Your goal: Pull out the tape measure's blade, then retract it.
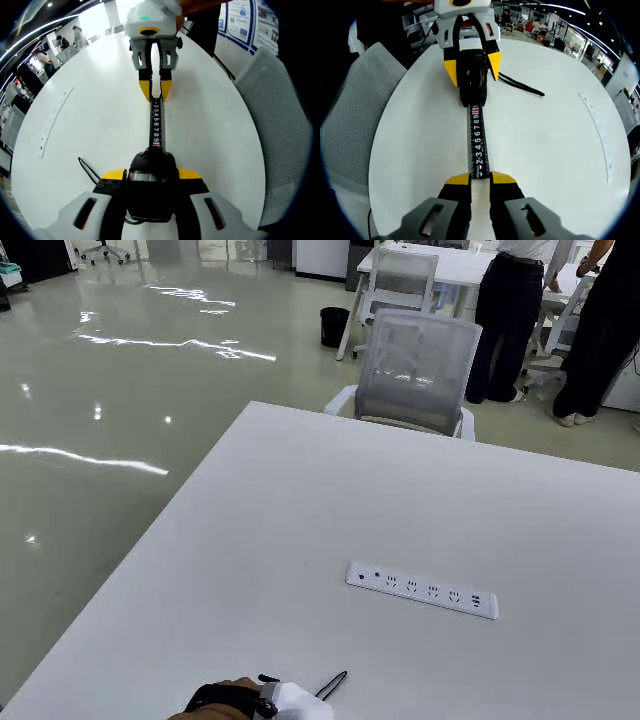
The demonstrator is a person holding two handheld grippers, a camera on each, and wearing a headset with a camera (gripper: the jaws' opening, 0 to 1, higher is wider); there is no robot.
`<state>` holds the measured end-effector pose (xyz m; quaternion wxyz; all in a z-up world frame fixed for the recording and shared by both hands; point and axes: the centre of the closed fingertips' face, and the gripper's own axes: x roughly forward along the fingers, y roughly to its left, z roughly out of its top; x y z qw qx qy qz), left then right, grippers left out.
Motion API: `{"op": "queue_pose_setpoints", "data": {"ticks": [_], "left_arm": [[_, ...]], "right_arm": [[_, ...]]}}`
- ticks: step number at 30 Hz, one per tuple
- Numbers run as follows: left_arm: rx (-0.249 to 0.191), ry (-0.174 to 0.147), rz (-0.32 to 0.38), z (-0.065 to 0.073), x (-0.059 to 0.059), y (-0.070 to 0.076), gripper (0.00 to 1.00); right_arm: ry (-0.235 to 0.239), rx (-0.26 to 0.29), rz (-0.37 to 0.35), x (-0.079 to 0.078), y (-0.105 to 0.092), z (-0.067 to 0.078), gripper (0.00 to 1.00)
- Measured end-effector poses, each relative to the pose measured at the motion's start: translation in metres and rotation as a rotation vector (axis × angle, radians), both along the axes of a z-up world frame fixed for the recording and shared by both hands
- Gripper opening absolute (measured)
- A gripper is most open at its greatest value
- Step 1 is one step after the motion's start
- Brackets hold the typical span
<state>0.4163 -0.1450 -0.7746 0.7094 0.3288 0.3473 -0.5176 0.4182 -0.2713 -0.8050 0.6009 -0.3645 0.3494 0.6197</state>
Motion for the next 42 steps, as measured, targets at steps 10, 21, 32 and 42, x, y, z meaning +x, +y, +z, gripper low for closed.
{"op": "queue_pose_setpoints", "data": {"ticks": [10, 21, 32, 42], "left_arm": [[-0.003, 0.002, 0.002, 0.0, -0.001, 0.0, 0.33], [-0.003, 0.004, 0.001, 0.0, 0.0, 0.0, 0.33], [-0.002, 0.005, 0.003, 0.001, 0.0, -0.001, 0.33], [-0.004, 0.008, 0.004, 0.002, 0.0, -0.001, 0.33]], "right_arm": [[0.001, -0.004, -0.009, 0.0, -0.004, -0.001, 0.11], [0.0, -0.006, -0.005, 0.001, -0.006, 0.0, 0.1], [0.001, -0.014, -0.001, 0.002, -0.009, 0.0, 0.1], [0.004, -0.023, -0.007, 0.002, -0.014, 0.001, 0.1]]}}
